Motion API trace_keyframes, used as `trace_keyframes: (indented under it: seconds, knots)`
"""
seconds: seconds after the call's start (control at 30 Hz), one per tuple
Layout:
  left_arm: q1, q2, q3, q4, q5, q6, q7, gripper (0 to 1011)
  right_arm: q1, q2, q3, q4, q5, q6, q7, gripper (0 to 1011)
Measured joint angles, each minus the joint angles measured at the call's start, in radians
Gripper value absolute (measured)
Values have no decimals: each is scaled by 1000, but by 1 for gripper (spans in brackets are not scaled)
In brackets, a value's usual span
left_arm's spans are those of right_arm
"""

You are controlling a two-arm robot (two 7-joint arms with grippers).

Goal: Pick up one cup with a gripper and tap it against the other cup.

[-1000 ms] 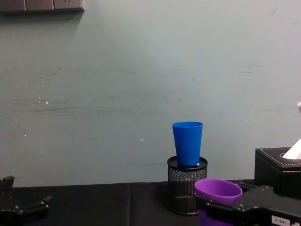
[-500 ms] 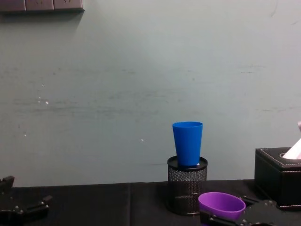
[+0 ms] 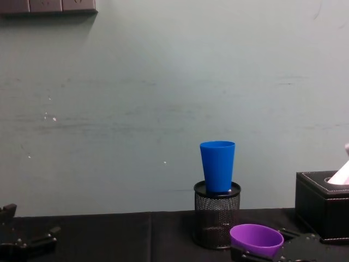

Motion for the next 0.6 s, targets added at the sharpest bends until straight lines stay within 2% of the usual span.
trace_keyframes:
  seconds: [0.37, 0.6]
  knots:
    - [0, 0, 0, 0, 0, 0, 0, 1000, 1, 1, -1, -3, 2, 3, -1, 1003]
    - [0, 0, 0, 0, 0, 0, 0, 1000, 1, 1, -1, -4, 2, 4, -1, 1003]
